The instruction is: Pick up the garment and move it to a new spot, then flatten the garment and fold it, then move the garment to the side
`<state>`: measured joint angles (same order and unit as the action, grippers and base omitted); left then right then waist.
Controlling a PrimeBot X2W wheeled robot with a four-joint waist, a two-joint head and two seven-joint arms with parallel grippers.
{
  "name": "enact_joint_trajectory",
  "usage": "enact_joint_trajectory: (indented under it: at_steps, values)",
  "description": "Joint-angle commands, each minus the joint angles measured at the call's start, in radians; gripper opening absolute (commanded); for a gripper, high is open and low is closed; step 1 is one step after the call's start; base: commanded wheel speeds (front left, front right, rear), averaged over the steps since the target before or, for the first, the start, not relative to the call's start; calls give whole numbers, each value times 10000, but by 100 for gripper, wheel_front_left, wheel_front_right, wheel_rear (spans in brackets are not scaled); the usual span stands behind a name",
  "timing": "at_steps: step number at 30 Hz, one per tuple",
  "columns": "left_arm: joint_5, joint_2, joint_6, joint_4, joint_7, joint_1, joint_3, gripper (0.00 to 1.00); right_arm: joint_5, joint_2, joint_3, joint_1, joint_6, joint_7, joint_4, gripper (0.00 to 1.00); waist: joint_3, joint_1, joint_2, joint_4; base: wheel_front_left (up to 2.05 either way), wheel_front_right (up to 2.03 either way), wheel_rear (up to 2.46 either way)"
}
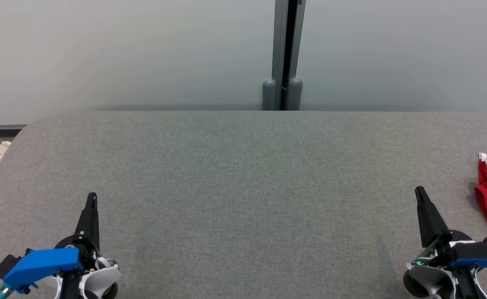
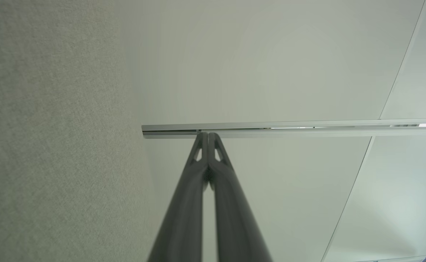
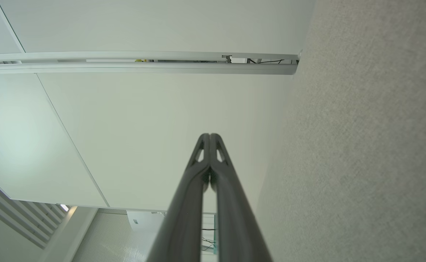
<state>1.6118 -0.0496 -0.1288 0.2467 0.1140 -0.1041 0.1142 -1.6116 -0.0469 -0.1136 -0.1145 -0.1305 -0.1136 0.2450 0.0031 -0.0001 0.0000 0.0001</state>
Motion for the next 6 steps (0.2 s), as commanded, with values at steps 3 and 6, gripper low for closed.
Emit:
enact_joint_trajectory:
  at_steps: [3, 6]
  values:
    - [22, -12, -39, -47, 39, -100, 16, 0, -27, -62, -22, 117, -4, -46, -39, 0, 0, 1, 0, -1, 0, 0, 0]
    - [22, -12, -39, -47, 37, -100, 16, 0, -27, -62, -22, 117, -4, -46, -39, 0, 0, 1, 0, -1, 0, 0, 0]
